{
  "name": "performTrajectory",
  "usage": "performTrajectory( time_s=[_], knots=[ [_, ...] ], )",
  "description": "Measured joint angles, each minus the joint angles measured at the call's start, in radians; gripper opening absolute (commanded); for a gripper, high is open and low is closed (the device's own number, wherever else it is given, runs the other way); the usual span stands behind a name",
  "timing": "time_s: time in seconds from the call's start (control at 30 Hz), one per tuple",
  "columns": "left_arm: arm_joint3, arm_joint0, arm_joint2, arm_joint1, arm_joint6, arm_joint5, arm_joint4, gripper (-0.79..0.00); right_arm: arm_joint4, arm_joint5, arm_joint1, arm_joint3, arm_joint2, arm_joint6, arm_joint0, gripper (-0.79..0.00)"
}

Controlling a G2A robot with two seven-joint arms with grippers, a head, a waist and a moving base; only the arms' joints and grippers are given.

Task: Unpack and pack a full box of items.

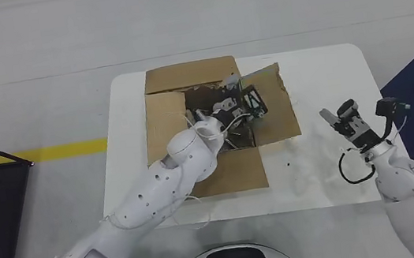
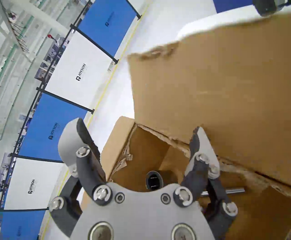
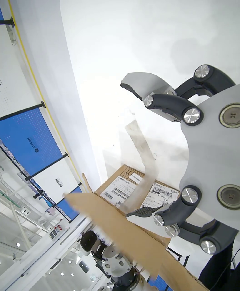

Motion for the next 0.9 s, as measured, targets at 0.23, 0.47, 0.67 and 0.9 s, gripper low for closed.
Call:
performTrajectory(
  time_s=[0.23, 0.47, 0.67, 0.9],
  knots=[
    [-0.015, 0.014, -0.063, -0.011, 0.017, 0.101, -0.040, 0.000, -0.016, -0.018, 0.006, -0.071, 0.041, 0.024, 0.011, 0.000],
    [-0.235, 0.271, -0.366, 0.065, 0.054, 0.195, -0.015, 0.000, -0.098, -0.062, 0.016, -0.207, -0.018, 0.166, 0.113, 0.000],
    [-0.394, 0.613, -0.675, 0.116, 0.138, 0.256, -0.051, 0.000, -0.159, -0.079, 0.015, -0.255, -0.187, 0.334, 0.288, 0.000],
    [-0.397, 0.847, -0.860, 0.127, 0.281, 0.311, -0.154, 0.000, -0.219, -0.031, -0.001, -0.234, -0.372, 0.399, 0.440, 0.000]
  ],
)
